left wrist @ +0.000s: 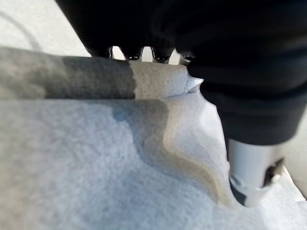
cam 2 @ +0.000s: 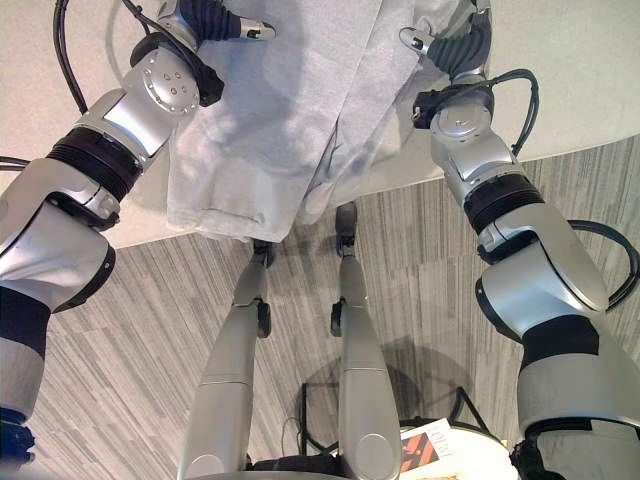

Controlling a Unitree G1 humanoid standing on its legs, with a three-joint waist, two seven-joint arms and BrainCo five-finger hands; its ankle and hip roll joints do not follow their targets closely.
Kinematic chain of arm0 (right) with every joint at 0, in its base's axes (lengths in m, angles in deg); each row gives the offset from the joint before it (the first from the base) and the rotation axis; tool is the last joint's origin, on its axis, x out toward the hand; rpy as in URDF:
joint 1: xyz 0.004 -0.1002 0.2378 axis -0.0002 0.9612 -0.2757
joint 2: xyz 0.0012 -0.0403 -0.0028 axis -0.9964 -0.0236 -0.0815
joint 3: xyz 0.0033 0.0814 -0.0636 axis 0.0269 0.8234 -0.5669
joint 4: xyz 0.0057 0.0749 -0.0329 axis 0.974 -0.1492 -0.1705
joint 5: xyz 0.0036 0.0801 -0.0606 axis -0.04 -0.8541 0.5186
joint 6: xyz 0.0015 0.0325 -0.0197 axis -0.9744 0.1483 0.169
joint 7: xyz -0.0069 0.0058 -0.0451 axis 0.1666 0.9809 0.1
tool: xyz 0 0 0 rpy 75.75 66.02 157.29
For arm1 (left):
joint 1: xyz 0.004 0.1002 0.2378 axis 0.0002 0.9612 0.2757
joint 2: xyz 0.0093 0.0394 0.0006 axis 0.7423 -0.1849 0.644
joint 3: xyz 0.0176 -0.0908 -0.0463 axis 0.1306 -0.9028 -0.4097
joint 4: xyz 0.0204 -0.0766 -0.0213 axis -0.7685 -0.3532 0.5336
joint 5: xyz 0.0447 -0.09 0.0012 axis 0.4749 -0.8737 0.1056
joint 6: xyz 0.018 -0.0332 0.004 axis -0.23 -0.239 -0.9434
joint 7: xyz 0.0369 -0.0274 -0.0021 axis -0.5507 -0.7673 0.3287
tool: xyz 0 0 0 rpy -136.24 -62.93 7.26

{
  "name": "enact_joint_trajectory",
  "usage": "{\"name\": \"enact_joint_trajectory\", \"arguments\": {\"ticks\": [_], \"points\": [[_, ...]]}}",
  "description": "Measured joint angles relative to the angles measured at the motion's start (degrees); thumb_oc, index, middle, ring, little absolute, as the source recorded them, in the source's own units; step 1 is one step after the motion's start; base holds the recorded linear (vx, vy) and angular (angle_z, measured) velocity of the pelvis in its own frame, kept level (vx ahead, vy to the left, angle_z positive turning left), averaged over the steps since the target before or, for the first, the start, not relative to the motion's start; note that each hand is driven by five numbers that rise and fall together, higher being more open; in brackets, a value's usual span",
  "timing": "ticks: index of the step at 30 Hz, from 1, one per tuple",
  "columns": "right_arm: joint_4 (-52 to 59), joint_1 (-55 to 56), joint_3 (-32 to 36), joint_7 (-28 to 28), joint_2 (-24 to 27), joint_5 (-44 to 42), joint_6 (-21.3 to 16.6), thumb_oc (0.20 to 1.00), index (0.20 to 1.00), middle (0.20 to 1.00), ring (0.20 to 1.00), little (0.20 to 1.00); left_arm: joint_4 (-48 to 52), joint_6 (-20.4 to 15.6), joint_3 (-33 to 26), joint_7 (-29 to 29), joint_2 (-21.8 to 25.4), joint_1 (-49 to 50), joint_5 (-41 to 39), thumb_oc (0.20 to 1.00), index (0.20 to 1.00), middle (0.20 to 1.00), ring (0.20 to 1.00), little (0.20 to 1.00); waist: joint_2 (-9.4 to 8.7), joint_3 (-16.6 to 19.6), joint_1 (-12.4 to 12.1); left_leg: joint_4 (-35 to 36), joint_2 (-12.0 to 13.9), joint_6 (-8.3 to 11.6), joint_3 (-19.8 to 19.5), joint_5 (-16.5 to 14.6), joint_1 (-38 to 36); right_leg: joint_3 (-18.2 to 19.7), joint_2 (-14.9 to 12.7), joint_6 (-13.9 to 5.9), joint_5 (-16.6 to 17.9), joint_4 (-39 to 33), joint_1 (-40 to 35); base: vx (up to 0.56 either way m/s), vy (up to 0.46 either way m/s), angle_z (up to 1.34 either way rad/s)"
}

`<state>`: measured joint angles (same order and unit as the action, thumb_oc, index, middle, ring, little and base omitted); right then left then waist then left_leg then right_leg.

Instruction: Hang the clothes on the sofa on the clothes rack.

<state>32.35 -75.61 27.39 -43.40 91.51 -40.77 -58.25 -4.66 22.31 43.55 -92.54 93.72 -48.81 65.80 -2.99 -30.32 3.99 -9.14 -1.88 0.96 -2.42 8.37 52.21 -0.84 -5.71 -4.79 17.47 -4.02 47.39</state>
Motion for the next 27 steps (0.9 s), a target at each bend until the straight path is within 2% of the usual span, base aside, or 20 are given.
{"name": "enact_joint_trajectory", "arguments": {"ticks": [6,10,11,14,15,16,20,27], "points": [[-1.69,-2.79,-7.28,0.24,0.72,2.18,1.78,1.0,1.0,1.0,1.0,1.0,-0.02,-0.06,0.01,0.24,0.36,-0.01,0.01,1.0,1.0,1.0,1.0,1.0,0.02,0.01,-0.22,-0.02,0.63,0.57,-0.34,-0.02,0.14,-0.62,0.58,0.61,-0.39,0.0,0.01,0.0,0.0,0.0],[-1.71,-2.8,-8.07,0.86,1.23,3.67,1.79,1.0,1.0,1.0,1.0,1.0,-0.01,-0.47,0.01,0.26,0.35,0.0,0.03,1.0,1.0,1.0,1.0,1.0,0.09,0.05,-0.22,-0.02,0.77,0.72,-0.92,0.08,0.36,-1.29,0.77,0.63,-0.4,-0.01,0.02,0.0,-0.011,0.03],[-5.91,-5.09,-14.58,2.61,1.29,6.18,1.96,1.0,1.0,1.0,1.0,1.0,-0.79,-1.0,1.35,0.59,0.46,-0.54,0.06,1.0,1.0,1.0,1.0,1.0,0.1,0.05,-0.25,-0.1,0.8,0.78,-1.16,0.08,0.45,-1.36,0.84,0.62,-0.39,0.01,0.02,0.0,-0.024,0.05],[-11.02,-7.7,-17.49,6.04,-0.04,9.31,3.58,1.0,1.0,1.0,1.0,1.0,-2.82,-1.2,3.46,1.51,-0.18,-1.75,0.08,1.0,1.0,1.0,1.0,1.0,0.14,0.08,-0.24,-0.2,0.84,0.95,-1.61,0.21,0.48,-1.63,0.96,0.66,-0.38,0.23,-0.06,0.0,-0.014,0.04],[-11.06,-8.42,-17.39,7.05,-0.07,9.83,5.02,1.0,1.0,1.0,1.0,1.0,-3.18,-1.15,3.57,2.05,-0.33,-2.22,0.07,0.583,0.583,0.583,0.583,0.583,0.14,0.08,-0.26,-0.19,0.86,1.05,-1.69,0.29,0.5,-1.68,0.99,0.7,-0.35,0.25,-0.06,0.0,0.0,0.0],[-13.55,-9.02,-17.69,8.77,-1.16,11.89,5.28,0.2,0.2,0.2,0.2,0.2,-3.69,-1.06,3.86,2.33,-0.74,-2.24,0.08,0.2,0.2,0.2,0.2,0.2,0.21,0.17,-0.28,-0.23,0.88,1.12,-1.71,0.33,0.49,-1.67,1.0,0.72,-0.35,0.28,-0.06,0.0,0.0,0.0],[-19.66,-11.92,-17.55,10.2,-2.46,14.81,6.87,0.2,0.2,0.2,0.2,0.2,-4.0,-0.91,3.94,3.81,-2.33,-2.45,0.07,0.2,0.2,0.2,0.2,0.2,0.87,0.62,-1.43,-0.16,0.87,1.41,-1.78,0.55,0.49,-1.64,1.02,1.14,-0.66,0.27,-0.05,0.0,0.0,0.0],[-18.96,-13.47,-17.36,10.32,-1.8,14.74,7.98,0.2,0.2,0.2,0.2,0.2,-4.58,-0.72,3.77,5.02,-2.36,-1.75,0.05,0.2,0.2,0.2,0.2,0.2,0.86,0.62,-1.44,0.05,1.05,1.15,-1.68,0.78,0.28,-1.66,1.27,1.53,0.33,0.27,-0.06,0.0,0.002,0.0]]}}
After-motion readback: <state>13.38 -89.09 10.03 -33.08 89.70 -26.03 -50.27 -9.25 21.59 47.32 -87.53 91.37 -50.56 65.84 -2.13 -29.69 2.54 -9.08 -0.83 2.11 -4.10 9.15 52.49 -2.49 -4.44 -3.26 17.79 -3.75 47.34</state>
